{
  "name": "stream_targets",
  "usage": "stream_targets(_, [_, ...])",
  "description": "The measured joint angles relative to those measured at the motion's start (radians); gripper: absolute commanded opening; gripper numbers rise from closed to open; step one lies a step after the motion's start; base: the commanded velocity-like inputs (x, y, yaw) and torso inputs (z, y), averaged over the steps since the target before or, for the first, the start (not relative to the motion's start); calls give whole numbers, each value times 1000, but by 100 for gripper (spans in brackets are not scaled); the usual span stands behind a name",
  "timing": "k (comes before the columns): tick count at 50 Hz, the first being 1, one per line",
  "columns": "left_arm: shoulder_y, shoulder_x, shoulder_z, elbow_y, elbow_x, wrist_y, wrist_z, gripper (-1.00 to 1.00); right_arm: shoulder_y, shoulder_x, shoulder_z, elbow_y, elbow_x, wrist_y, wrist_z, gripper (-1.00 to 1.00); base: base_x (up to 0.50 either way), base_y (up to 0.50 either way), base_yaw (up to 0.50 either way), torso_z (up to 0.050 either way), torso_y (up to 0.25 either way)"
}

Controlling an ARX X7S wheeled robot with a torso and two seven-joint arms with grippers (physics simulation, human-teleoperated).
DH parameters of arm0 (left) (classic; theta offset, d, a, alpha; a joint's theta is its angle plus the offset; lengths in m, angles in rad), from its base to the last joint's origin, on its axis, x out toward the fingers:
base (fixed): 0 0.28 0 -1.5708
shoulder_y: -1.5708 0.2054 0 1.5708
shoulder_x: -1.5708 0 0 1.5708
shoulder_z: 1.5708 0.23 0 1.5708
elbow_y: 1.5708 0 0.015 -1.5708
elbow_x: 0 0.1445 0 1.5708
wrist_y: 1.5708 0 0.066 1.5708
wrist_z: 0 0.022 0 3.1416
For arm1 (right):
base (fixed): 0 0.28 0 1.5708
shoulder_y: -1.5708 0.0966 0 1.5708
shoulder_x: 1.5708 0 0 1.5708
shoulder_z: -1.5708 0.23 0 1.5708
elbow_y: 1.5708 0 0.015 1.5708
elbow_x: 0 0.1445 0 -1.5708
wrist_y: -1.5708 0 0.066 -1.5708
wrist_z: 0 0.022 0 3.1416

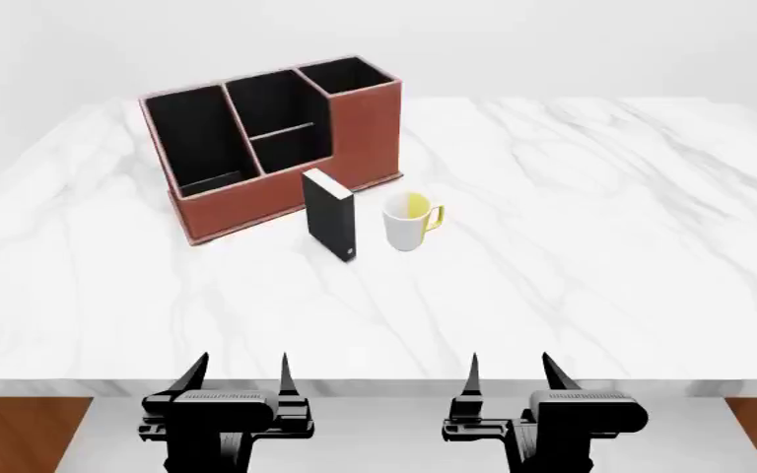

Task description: Pick up the book and place it in the right compartment of the caddy.

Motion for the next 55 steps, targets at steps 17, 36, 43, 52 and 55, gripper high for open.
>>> stream_targets(17, [15, -43, 29, 96, -25, -58, -55, 100, -8, 39, -37, -64, 18, 35, 54, 100, 0, 0, 0, 0, 0])
stream_targets(36, [81, -104, 16, 499, -71, -269, -106, 100, -50, 86, -43, -395, 88, 187, 92, 100, 0, 0, 0, 0, 0])
stream_targets(43, [105, -122, 13, 628, -85, -329, -120, 100, -57, 102, -39, -534, 119, 273, 110, 100, 0, 0, 0, 0, 0])
stream_targets(52, [124, -138, 5, 733, -112, -372, -130, 100, -67, 117, -42, -643, 151, 328, 122, 100, 273, 0, 0, 0, 0])
stream_targets(55, [127, -142, 2, 752, -121, -378, -132, 100, -70, 122, -43, -660, 158, 332, 124, 100, 500, 0, 0, 0, 0])
